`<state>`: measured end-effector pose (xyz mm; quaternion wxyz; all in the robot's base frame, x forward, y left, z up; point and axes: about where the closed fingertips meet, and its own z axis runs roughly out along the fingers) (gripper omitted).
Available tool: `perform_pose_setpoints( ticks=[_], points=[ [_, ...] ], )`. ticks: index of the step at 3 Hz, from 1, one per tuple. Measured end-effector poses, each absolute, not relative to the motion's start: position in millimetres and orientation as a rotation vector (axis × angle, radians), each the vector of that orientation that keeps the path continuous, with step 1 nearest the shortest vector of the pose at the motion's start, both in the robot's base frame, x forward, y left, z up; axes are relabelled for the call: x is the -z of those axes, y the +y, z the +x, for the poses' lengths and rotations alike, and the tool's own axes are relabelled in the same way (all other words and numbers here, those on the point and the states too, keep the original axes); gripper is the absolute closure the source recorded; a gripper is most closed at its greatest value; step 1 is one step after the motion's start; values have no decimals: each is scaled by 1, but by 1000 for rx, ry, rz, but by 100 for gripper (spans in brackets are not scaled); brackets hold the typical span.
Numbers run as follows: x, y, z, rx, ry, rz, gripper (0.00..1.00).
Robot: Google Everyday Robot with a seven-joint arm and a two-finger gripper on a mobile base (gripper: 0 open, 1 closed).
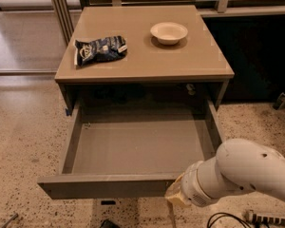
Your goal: Close top drawer
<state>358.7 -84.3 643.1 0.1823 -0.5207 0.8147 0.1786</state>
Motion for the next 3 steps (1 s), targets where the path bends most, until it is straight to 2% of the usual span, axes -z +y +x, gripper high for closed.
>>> perform_pose_setpoints(
  ticks=[2, 3],
  points=[
    [-648, -84, 410, -393, 2261, -1457, 100],
    [-648, -84, 410, -393, 2261, -1457, 100]
  ],
)
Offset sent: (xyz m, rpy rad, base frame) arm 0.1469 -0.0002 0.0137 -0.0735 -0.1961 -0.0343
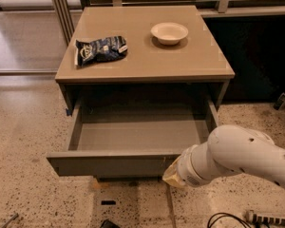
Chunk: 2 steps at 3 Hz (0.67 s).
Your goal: Close top drawer
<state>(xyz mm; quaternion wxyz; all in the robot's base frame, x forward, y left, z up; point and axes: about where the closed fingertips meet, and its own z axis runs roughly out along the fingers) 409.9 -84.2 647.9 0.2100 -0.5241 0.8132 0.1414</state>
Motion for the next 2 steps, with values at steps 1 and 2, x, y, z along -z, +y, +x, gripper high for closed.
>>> perform_pose_setpoints(
  ticks=[1, 2],
  points=[
    [-647, -82, 427, -406, 2229, -1439, 100],
    [-646, -76, 448, -461, 2185, -1411, 100]
  ],
)
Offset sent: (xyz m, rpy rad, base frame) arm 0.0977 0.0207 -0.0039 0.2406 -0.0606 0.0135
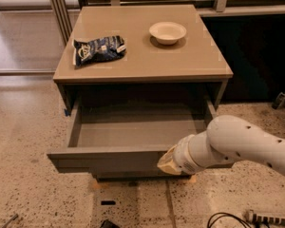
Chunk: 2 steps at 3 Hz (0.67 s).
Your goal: Close top drawer
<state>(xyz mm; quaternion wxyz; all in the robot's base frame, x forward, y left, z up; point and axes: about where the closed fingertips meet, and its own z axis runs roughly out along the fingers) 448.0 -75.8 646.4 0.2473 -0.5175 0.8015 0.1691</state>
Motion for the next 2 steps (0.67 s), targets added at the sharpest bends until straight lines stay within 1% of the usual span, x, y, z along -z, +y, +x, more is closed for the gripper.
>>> perform_pose_setpoints(
  ticks=[2],
  points=[
    [-641, -69, 476, -580, 2123, -1300, 100]
  ],
)
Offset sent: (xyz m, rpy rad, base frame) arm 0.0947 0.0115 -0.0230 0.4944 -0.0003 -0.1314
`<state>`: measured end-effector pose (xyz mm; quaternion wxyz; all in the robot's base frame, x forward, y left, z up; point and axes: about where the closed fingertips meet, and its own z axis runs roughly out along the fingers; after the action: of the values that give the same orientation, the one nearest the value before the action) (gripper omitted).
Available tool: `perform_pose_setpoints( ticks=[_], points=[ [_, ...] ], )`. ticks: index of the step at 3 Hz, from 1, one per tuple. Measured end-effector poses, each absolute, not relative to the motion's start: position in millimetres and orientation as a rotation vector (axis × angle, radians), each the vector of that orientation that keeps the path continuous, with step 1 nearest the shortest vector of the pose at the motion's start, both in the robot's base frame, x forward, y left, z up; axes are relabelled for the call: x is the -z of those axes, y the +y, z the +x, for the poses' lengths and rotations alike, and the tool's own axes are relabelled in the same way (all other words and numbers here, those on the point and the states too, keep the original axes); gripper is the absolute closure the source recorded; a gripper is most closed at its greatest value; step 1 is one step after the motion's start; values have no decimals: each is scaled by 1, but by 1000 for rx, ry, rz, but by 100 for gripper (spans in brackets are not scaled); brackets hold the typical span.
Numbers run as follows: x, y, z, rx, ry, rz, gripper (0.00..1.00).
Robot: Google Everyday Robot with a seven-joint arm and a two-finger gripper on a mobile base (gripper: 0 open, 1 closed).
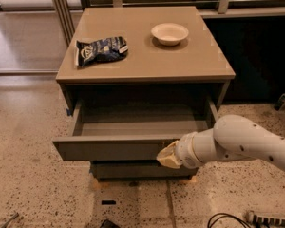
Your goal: Close top drawer
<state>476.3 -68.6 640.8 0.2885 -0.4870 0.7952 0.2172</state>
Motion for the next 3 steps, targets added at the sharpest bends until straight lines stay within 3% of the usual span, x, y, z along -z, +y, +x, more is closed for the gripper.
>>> perform_pose_setpoints(
  ticks=[1, 3],
  points=[
    [-637, -60, 504, -613, 2083, -1253, 100],
    [-637, -58, 506, -579, 2084, -1279, 100]
  ],
)
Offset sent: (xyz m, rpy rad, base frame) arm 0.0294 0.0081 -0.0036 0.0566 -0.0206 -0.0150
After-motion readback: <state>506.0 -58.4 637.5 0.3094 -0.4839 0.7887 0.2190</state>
